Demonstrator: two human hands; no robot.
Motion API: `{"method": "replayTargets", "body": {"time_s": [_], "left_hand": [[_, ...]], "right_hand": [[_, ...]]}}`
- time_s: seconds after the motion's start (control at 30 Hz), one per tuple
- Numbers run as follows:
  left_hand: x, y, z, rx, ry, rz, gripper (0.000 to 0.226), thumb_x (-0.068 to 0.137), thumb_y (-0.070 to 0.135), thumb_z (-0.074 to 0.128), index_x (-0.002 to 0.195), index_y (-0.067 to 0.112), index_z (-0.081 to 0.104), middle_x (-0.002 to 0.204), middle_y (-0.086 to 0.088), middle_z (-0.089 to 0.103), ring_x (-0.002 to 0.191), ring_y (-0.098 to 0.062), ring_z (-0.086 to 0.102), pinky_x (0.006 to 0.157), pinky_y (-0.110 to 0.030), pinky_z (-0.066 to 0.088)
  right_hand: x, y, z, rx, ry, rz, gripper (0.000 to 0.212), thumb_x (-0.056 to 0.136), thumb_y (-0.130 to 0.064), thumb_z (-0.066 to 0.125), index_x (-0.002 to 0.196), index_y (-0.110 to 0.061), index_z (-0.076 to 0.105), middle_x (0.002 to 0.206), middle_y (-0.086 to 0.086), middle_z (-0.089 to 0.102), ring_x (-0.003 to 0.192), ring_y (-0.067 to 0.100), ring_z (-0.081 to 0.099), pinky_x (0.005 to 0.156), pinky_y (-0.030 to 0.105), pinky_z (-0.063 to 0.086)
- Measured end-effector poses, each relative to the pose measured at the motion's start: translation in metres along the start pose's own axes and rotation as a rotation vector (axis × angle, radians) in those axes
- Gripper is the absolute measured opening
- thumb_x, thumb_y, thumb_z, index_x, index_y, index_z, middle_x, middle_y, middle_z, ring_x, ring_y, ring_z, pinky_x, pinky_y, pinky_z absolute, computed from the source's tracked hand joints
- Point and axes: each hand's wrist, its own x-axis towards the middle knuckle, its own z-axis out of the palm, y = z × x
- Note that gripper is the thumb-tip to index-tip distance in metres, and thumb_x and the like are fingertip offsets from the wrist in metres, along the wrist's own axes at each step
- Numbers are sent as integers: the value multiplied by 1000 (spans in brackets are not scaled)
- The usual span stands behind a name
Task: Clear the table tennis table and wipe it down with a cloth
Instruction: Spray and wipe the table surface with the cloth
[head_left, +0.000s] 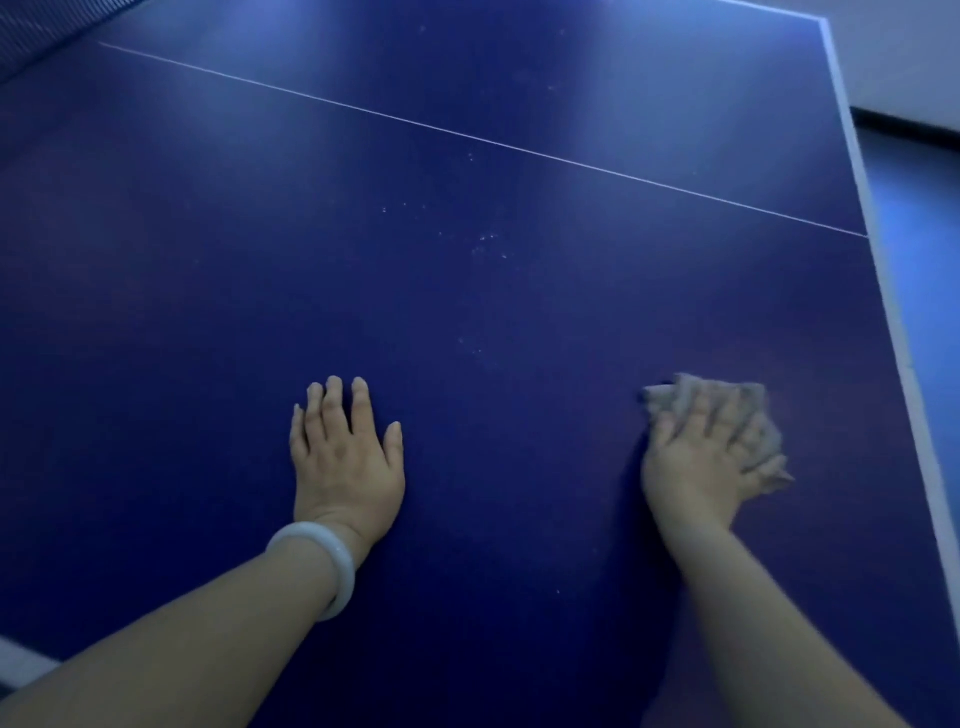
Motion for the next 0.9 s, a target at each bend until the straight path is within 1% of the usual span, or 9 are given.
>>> {"method": "replayTargets", "body": {"time_s": [0.1, 0.17, 0.3, 0.4, 0.5, 0.6, 0.67, 0.83, 0.9], "left_hand": [[1, -1, 0, 21, -7, 0, 65, 98, 46, 23, 152, 10, 19, 158, -17, 17, 148, -31, 9, 122, -47, 7], [1, 0, 0, 29, -12, -1, 66, 98, 46, 22, 152, 10, 19, 158, -17, 18, 148, -31, 9, 121, -48, 8], [1, 0, 1, 21, -21, 10, 66, 98, 45, 22, 152, 8, 19, 158, -18, 17, 148, -33, 9, 121, -49, 8], [1, -1, 2, 21, -26, 19, 66, 98, 45, 21, 153, 8, 17, 158, -19, 15, 148, -33, 8, 121, -50, 7], [1, -1, 1, 17, -34, 25, 67, 98, 45, 21, 152, 7, 17, 158, -20, 16, 148, -35, 8, 121, -51, 7], [0, -1, -1, 9, -43, 28, 66, 98, 44, 23, 152, 6, 16, 158, -20, 15, 148, -35, 7, 121, -51, 7], [-1, -3, -1, 11, -54, 37, 66, 99, 44, 22, 153, 7, 13, 159, -19, 14, 148, -35, 6, 121, -51, 6], [-1, -6, -2, -17, -61, 57, 66, 99, 43, 22, 153, 6, 14, 159, -20, 14, 148, -36, 6, 121, -51, 6], [-1, -6, -1, -22, -73, 55, 66, 99, 43, 21, 153, 6, 13, 159, -21, 13, 148, -36, 5, 121, -52, 5]], "right_hand": [[-66, -37, 24, -94, -35, -546, 58, 99, -47, 10, 155, -33, 1, 164, -2, -8, 149, 27, -16, 114, 59, -16], [-78, -34, 23, -134, -87, -754, 57, 100, -52, 10, 154, -38, -3, 162, -10, -14, 147, 16, -25, 114, 50, -23], [-51, 27, 4, -84, -96, -430, 56, 104, -40, 23, 154, -39, 0, 157, -16, -22, 145, 11, -26, 114, 47, -21], [-72, 58, -9, -2, -129, -247, 56, 101, -43, 15, 155, -35, -2, 154, -19, -27, 145, 10, -27, 117, 53, -13], [-128, 52, 3, -35, -150, -232, 60, 98, -57, 3, 153, -35, -6, 155, -16, -30, 144, 13, -30, 116, 52, -17], [-159, 27, 16, -60, -129, -343, 67, 93, -58, 11, 154, -33, 0, 163, -7, -14, 149, 19, -20, 117, 50, -18], [-146, 19, 17, -73, -96, -388, 66, 94, -60, 11, 154, -36, -2, 162, -11, -17, 147, 16, -23, 117, 50, -19], [-135, 50, 7, -32, -149, -43, 68, 94, -65, 0, 155, -35, -4, 154, -14, -30, 146, 15, -26, 117, 56, -12], [-169, 48, 12, -58, -127, -20, 75, 88, -69, -4, 155, -34, -1, 154, -14, -28, 147, 18, -22, 117, 59, -7]]}}
